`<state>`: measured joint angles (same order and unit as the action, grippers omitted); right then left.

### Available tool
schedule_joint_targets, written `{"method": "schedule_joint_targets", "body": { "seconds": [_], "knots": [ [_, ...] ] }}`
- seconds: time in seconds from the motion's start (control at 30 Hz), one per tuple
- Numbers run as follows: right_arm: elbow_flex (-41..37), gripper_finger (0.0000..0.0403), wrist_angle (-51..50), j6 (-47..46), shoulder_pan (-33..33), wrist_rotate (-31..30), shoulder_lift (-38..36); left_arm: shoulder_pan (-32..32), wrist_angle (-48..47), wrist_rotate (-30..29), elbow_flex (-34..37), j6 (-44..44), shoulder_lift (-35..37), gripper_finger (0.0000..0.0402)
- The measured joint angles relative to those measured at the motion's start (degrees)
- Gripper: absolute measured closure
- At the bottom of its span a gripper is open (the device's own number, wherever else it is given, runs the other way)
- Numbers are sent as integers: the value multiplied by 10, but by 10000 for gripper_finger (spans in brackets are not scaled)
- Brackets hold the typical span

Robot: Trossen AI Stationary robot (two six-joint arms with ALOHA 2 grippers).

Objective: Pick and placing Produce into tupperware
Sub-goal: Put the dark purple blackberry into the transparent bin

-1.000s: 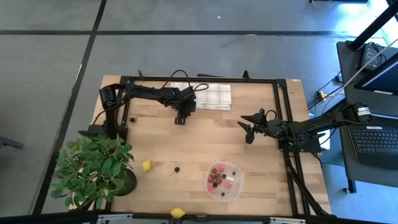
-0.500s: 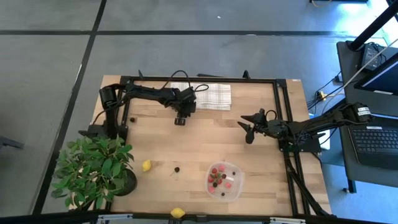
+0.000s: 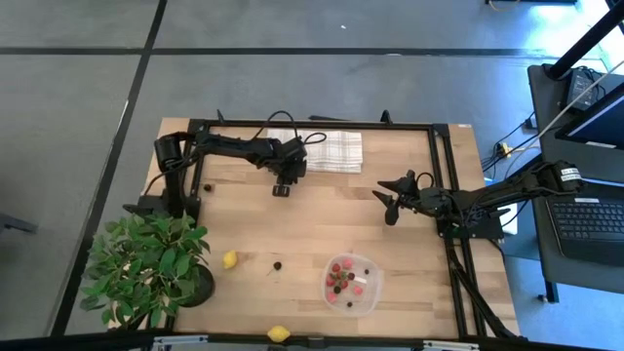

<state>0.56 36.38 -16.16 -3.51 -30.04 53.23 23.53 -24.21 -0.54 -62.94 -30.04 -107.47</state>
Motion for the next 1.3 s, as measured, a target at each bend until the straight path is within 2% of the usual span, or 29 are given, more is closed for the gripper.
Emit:
{"method": "schedule_joint_targets", "body": {
  "seconds": [0.37,0.53,0.77,0.97,1.2,1.3],
  "knots": [
    [0,221,2,0,0,0,0,-37,-19,13,-1,39,71,305],
    [0,221,6,0,0,0,0,-65,-53,26,-32,98,73,307],
    [0,221,12,0,0,0,0,-119,-63,60,-89,111,75,305],
    [0,221,18,1,0,0,0,-171,-78,87,-157,147,51,304],
    [0,221,30,2,0,0,0,-235,-109,100,-243,147,-1,304],
    [0,221,33,4,0,0,0,-263,-108,123,-274,145,-23,304]
  ]
}}
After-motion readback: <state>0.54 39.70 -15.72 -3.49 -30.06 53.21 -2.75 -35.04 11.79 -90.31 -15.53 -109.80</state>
